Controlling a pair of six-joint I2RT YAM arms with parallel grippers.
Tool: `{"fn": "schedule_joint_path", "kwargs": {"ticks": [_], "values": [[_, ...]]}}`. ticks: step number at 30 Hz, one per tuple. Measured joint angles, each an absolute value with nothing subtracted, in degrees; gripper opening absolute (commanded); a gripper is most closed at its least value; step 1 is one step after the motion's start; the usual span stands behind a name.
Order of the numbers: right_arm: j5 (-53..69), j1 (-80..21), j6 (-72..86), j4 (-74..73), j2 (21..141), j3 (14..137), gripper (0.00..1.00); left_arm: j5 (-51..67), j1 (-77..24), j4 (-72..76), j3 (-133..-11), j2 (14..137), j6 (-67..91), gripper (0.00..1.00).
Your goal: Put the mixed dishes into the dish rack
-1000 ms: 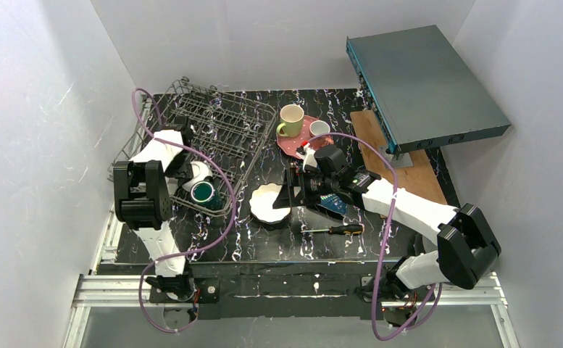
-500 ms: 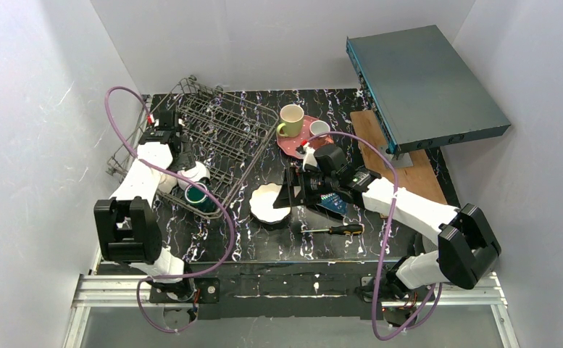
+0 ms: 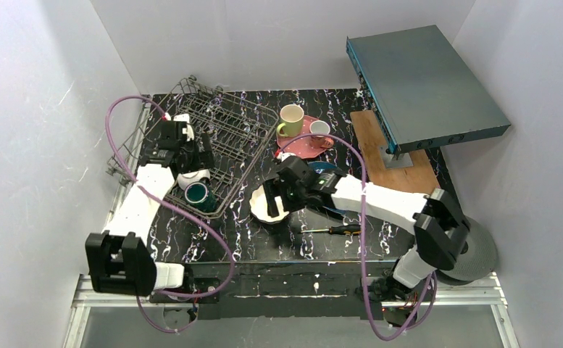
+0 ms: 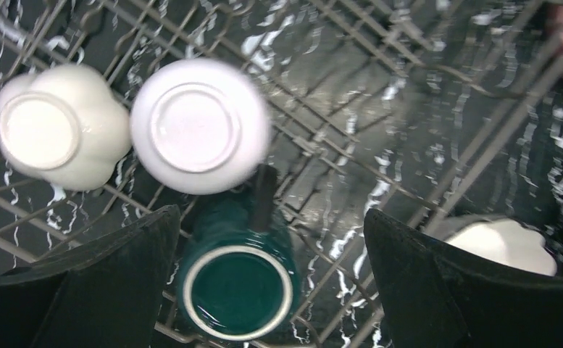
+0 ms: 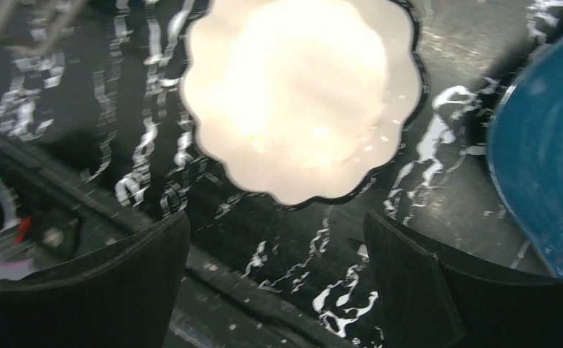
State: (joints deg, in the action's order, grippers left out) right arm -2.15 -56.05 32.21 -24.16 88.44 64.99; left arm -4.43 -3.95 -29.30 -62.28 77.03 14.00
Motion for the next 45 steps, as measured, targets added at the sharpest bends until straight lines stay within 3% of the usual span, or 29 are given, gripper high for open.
{"fn": "schedule_joint_path", "kwargs": {"ticks": [3,7,10,18,30,35,40,42,45], "values": [[-9.9,-58.4,33.0,-27.7,92.6,67.6,0.95,-4.5,-7.5,-26.8,-60.9,72.2,12.7,0.98],[-16.6,-59.3,34.6,-30.7,95.4,67.9,0.84,-6.2,-11.7,-22.7,-57.9,65.8,11.0,0.98],[-19.3,-59.2,35.9,-30.5,95.6,67.4,0.82,-7.8,-14.0,-21.1,-56.0,62.6,10.0,0.98],[-20.9,-58.1,37.8,-27.2,98.4,66.6,0.65,-11.9,-16.8,-16.9,-51.8,55.7,7.9,0.98],[-22.5,-57.0,38.8,-22.3,102.5,65.8,0.53,-16.6,-19.6,-13.0,-49.1,51.1,6.1,0.98],[-22.5,-57.0,38.8,-20.0,102.9,64.9,0.39,-17.5,-19.9,-12.2,-48.6,50.4,6.0,0.98],[-22.3,-57.0,38.3,-17.1,102.9,64.0,0.18,-17.9,-20.9,-12.5,-47.7,48.7,6.7,0.98],[-21.8,-56.6,38.6,-15.1,102.8,63.4,0.03,-17.6,-21.3,-14.6,-48.3,48.0,8.7,0.98],[-19.2,-56.4,38.6,-12.4,101.0,61.8,0.01,-15.4,-21.5,-20.6,-50.9,46.7,13.3,0.98]]}}
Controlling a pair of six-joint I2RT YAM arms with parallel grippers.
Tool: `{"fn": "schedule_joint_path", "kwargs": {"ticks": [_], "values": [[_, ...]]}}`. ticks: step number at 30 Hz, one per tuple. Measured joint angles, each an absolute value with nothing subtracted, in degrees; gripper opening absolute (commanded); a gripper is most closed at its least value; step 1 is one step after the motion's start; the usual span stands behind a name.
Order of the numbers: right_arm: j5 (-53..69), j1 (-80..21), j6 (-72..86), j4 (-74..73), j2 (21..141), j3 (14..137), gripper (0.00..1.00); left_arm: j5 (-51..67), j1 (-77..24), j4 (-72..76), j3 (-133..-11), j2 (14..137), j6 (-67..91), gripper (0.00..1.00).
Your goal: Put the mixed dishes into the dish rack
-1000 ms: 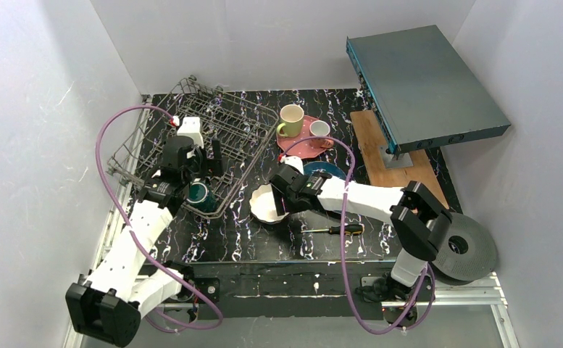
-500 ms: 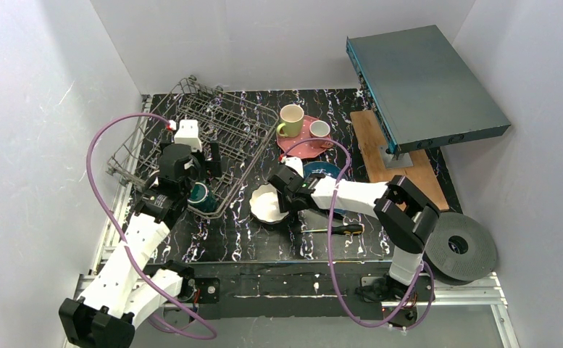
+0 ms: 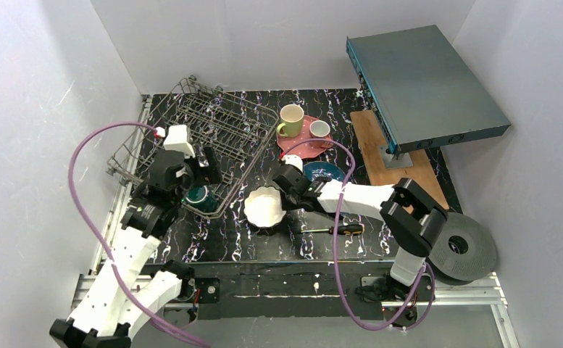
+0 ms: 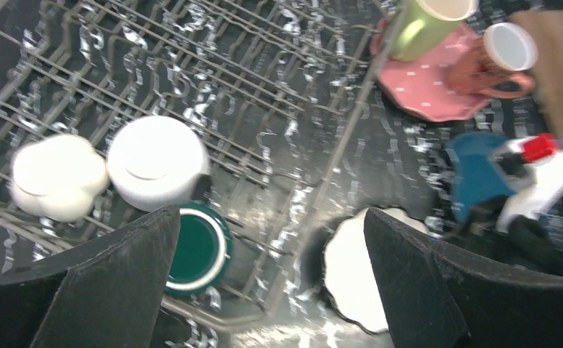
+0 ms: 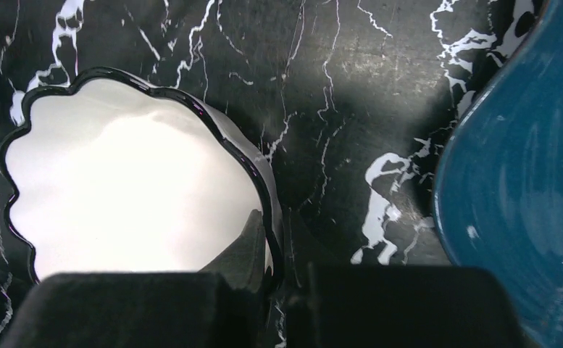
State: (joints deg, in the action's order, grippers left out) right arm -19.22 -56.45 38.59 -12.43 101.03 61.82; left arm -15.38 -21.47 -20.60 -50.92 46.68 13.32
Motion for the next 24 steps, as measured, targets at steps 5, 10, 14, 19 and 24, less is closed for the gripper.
{"fn": "schedule_joint_path", "kwargs": {"ticks": [5,10,14,19,24], "values": [[-17.5,-56.5,35.5,-11.2,96.7,57.7,0.01,-8.2,-21.5,-30.7,-56.5,40.9,24.4,0.98],[-14.9,-56.3,32.2,-12.0,90.5,54.0,0.01,1.7,-21.5,-36.4,-57.7,36.2,33.9,0.98],[-11.5,-55.5,30.8,-11.1,81.1,50.3,0.01,11.0,-21.5,-36.6,-55.1,36.6,39.7,0.98],[-4.3,-53.5,30.9,-8.3,72.3,48.0,0.01,23.9,-21.5,-30.4,-49.4,40.0,46.2,0.98],[6.1,-49.6,33.3,-4.7,69.4,47.9,0.01,31.2,-22.1,-23.6,-45.1,42.0,51.4,0.98]]}}
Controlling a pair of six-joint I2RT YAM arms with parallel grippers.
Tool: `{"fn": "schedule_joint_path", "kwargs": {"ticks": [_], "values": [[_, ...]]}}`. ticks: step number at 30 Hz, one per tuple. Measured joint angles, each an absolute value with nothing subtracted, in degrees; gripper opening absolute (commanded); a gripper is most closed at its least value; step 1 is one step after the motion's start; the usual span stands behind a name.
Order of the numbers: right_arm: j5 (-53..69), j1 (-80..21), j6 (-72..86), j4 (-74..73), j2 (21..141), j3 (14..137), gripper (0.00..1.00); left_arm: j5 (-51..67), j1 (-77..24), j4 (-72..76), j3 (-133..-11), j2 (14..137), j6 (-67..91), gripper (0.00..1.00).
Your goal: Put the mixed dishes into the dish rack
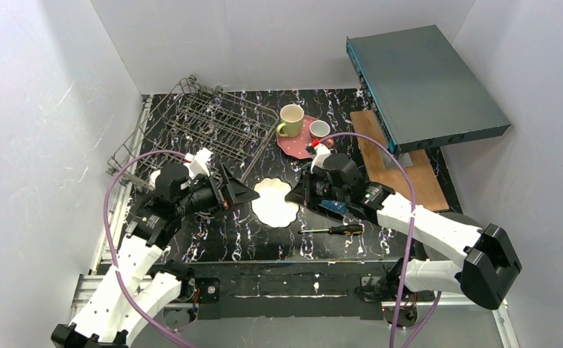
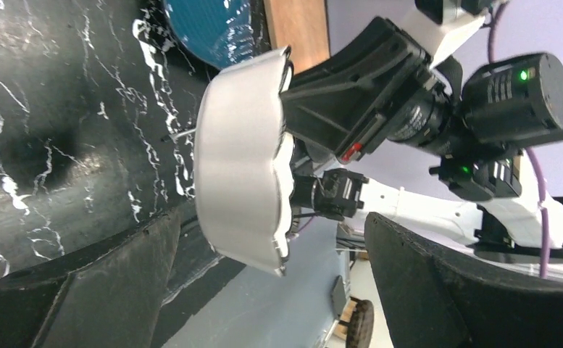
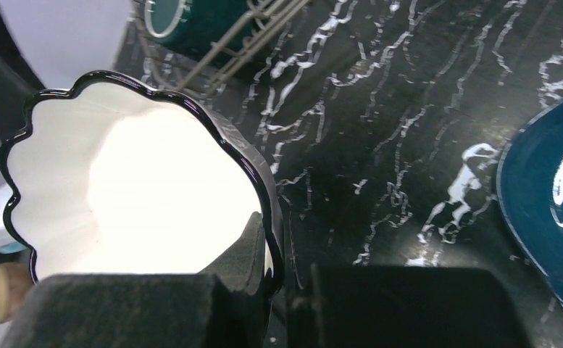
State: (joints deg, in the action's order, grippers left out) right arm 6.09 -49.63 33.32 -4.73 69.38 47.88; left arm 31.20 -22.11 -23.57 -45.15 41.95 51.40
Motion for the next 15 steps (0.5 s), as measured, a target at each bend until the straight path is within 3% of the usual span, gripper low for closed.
{"fn": "schedule_joint_path", "kwargs": {"ticks": [4,15], "values": [[13.1,-46.9,36.3,-1.0,68.0,46.4,0.01,33.0,-22.6,-21.3,-43.8,39.1,54.2,0.96],[20.3,-45.0,40.2,4.1,67.0,45.0,0.01,38.0,-23.8,-12.5,-38.7,39.3,63.4,0.61]]}}
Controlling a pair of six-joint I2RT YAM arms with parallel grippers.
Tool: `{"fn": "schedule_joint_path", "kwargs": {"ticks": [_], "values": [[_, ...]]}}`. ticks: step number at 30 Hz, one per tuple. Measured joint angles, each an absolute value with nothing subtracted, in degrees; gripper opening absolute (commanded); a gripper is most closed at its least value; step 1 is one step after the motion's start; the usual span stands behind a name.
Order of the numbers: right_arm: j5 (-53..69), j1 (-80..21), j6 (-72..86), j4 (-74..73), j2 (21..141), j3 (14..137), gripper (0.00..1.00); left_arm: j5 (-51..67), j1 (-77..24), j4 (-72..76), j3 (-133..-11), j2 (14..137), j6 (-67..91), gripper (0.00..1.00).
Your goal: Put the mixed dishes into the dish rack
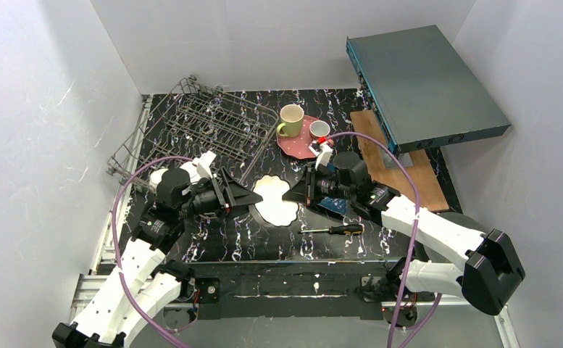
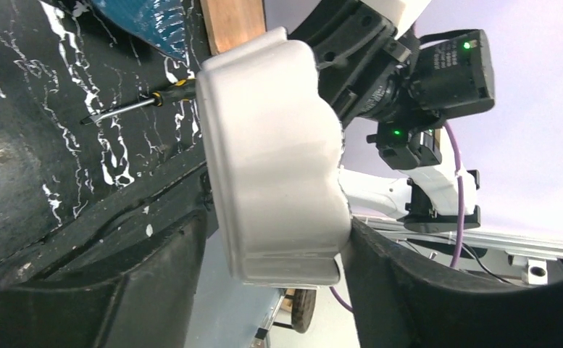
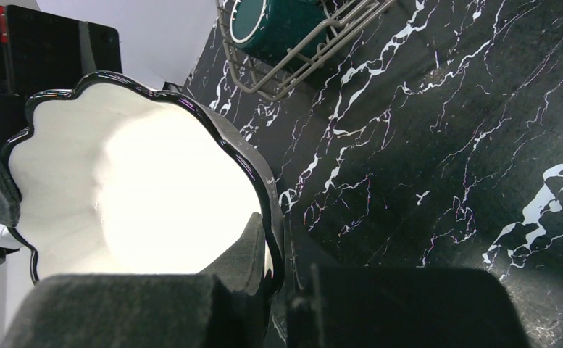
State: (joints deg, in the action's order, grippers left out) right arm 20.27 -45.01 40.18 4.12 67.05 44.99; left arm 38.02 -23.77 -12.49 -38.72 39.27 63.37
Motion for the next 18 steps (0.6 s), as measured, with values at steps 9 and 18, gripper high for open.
{"fn": "schedule_joint_path", "kwargs": {"ticks": [9,18], "values": [[20.8,-44.9,40.6,5.0,67.1,44.1,0.01,38.6,-24.5,-10.4,-38.7,39.4,65.5,0.44],[21.0,-44.7,40.3,4.9,67.7,44.0,0.03,38.4,-24.6,-10.4,-38.7,40.5,65.6,0.0]]}}
